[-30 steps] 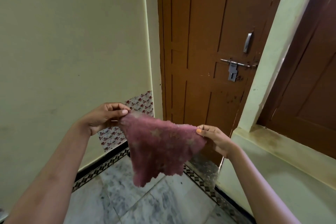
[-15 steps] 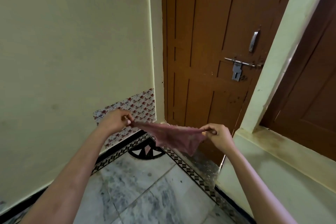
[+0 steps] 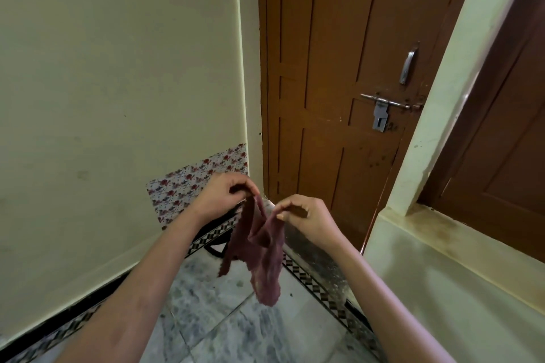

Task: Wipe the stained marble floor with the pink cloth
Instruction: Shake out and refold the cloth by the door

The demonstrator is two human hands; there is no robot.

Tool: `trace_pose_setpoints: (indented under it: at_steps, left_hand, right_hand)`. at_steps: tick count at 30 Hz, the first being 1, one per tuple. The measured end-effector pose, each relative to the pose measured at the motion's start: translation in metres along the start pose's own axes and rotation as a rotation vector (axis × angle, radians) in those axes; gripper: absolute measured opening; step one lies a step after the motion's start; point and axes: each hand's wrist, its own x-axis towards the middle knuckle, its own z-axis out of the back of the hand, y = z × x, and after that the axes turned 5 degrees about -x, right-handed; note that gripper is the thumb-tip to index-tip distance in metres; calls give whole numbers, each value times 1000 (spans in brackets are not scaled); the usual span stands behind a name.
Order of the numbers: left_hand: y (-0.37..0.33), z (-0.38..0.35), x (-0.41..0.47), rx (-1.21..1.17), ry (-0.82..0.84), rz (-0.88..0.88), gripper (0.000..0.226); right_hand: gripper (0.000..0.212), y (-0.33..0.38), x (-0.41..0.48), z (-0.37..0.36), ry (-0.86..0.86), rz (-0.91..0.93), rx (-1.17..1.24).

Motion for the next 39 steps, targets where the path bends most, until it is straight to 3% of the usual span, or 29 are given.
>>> trace_pose_setpoints:
  at_steps: [6, 12, 16, 19, 24, 27, 29, 31, 34, 36, 39]
  left_hand:
    - [-15, -9, -5, -309, 65, 52, 14]
    - [-15, -22, -8, -674, 46, 203, 24]
    - [-12, -31, -13, -776, 45, 224, 30]
    - [-7, -36, -13, -824, -57, 270, 23]
    - [-4, -27, -12, -611, -206, 407, 19]
    - [-4, -19, -10, -171, -279, 394, 23]
    - [-3, -18, -8, 72, -216, 322, 24]
    - [-6, -22, -7, 34, -71, 241, 26]
    - [-22, -33, -5, -267, 131, 192, 34]
    - [-25, -39, -3, -350, 156, 207, 30]
    - [-23, -44, 0, -295, 78, 219, 20]
  right_hand:
    - [27, 10, 5, -1, -69, -7, 113]
    - [35, 11, 5, -7, -134, 16, 182]
    - [40, 12, 5, -7, -135, 0, 258]
    - [38, 10, 1, -6, -84, -7, 336]
    - [27, -5, -3, -2, -146, -103, 279]
    - [28, -12, -5, 1, -189, -133, 303]
    - [31, -13, -3, 2, -183, -130, 320]
    - [36, -12, 1, 2, -158, -114, 338]
    - [42, -7, 7, -1, -141, -86, 352]
    - [44, -4, 8, -2, -159, -64, 373]
    - [43, -7, 6, 0, -190, -64, 409]
